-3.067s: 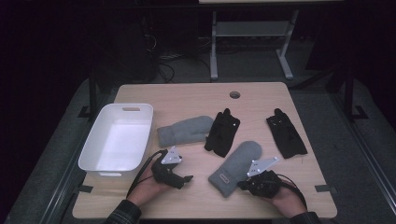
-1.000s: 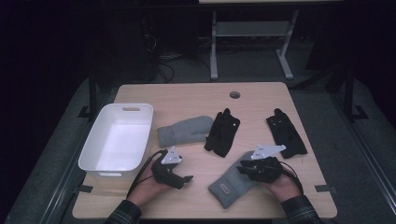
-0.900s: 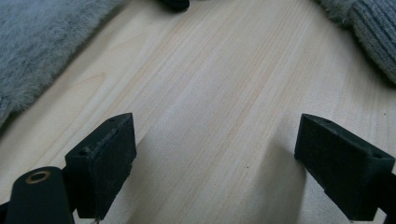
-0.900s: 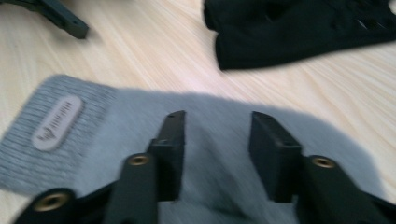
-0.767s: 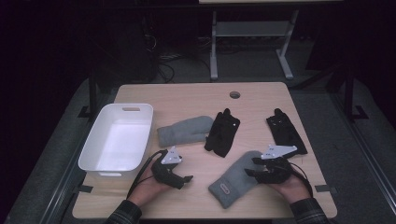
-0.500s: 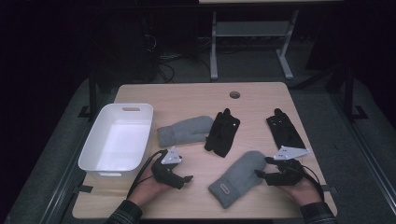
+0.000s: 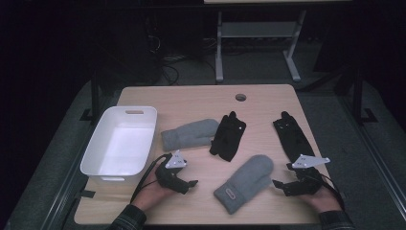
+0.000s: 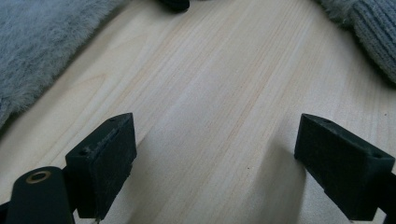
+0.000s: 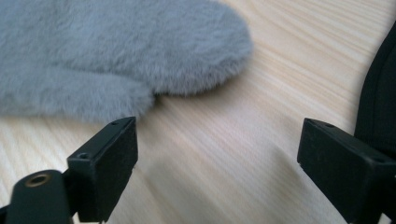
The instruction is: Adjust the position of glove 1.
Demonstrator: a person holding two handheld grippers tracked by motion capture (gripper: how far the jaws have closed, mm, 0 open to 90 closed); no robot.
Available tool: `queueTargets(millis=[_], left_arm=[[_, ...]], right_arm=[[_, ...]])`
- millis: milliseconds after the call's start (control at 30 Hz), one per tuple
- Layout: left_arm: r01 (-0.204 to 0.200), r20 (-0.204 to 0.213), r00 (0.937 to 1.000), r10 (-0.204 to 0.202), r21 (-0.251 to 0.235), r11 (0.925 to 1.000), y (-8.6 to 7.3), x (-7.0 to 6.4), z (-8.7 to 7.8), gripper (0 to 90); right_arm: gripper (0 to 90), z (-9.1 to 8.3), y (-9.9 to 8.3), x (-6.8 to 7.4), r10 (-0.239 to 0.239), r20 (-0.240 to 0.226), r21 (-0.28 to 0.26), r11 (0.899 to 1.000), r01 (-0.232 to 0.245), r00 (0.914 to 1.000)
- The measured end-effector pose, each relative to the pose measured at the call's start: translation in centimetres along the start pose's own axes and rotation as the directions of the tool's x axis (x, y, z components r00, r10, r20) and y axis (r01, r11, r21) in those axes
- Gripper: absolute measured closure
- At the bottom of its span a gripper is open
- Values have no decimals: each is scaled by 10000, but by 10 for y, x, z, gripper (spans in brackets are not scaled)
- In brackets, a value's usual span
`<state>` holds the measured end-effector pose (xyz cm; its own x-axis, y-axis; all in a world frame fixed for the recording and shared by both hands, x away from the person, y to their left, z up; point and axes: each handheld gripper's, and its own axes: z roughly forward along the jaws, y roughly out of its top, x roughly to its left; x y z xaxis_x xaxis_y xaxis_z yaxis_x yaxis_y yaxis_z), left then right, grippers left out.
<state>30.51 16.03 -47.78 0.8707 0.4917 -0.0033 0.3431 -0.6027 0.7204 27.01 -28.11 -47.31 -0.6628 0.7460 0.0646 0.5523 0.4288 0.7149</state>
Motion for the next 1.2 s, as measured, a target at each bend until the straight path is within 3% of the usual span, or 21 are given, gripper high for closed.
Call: queueTargets(millis=[133,367,533,667,867,1033,1200], left_arm=[[12,-5,10000,-12,-6,10000,0,0,0,118],[33,-23,10000,-33,21,10000,1,1,0,133],[269,44,9996,-270,163,9995,10,3,0,148],[527,-1,9986,-527,135,9985,21,5,0,196],[393,-389,9985,-381,310,9987,41,9,1,240],[499,-451,9978,-486,285,9983,60,22,-1,297],[790,-865,9933,-772,176,9967,76,38,1,319]], right_arm=[[106,-1,-6,-3,-31,-105,-125,9999,30,9999],[93,5,-8,-2,-110,274,-30,9999,111,9996],[93,5,-8,-3,-125,272,-7,9999,125,9996],[93,5,-8,-3,-123,276,-8,9999,124,9995],[93,4,-9,-3,-45,333,-32,10000,46,9994],[93,4,-9,-2,-19,340,-22,10000,20,9994],[93,4,-9,-2,-7,343,-22,10000,8,9994]])
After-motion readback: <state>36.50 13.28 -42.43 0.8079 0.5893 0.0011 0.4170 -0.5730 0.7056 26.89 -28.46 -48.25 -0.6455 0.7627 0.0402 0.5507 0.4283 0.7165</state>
